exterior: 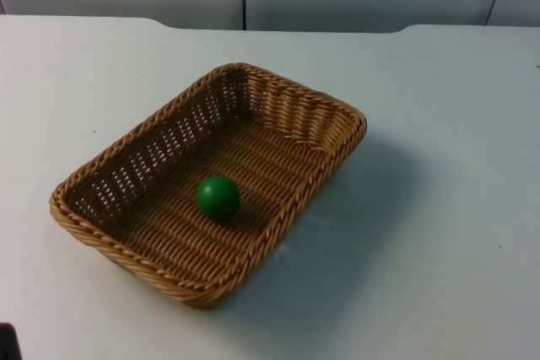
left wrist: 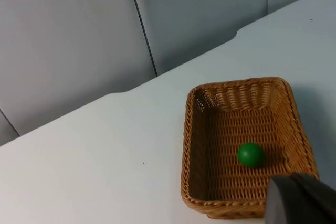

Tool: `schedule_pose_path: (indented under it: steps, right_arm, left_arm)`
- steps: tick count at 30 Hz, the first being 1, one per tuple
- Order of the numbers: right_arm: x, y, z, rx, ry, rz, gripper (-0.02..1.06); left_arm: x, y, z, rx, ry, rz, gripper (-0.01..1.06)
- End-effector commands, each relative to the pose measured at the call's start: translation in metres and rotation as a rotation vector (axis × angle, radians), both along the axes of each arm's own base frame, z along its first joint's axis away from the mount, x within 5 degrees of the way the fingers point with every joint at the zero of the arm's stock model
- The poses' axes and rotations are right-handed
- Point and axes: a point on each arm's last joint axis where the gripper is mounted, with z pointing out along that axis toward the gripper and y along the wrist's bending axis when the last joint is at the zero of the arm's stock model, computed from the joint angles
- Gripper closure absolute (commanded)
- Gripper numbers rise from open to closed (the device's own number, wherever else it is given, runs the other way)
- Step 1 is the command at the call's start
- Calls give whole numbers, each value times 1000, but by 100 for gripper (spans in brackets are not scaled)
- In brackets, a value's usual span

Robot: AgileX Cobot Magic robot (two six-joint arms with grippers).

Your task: Pick up the basket with the left hand and place the ball into the basket with the right hand.

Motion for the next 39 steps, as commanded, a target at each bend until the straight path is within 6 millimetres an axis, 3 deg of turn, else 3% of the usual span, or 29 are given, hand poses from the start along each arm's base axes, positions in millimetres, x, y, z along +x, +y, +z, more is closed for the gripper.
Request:
schedule_pose_path:
  steps: [1,4,7,11,25,33,38,39]
  right_arm:
    - [-5,-33,5,56,-46,-58,105]
    - [-9,-55,7,88,-68,-89,105]
    - [-10,-62,4,117,-35,-27,105]
    - [-10,-58,-1,134,19,73,105]
    - [-10,-57,-1,112,18,68,105]
    - [-12,-71,5,96,-58,-79,105]
    - [-23,-95,-3,257,14,-11,105]
    - [-31,-95,-12,325,98,104,105]
  left_arm:
    - [-1,0,-1,-1,3,-6,105]
    - [-1,0,-1,-3,2,-7,105]
    - [-1,0,-1,-3,2,-7,105]
    - [-1,0,-1,-7,2,-10,105]
    - [-1,-1,-1,-12,2,-14,105]
    - [-1,-1,-1,-12,2,-14,105]
    - [-1,-1,-1,-12,2,-14,105]
    - [-1,-1,-1,-12,2,-14,105]
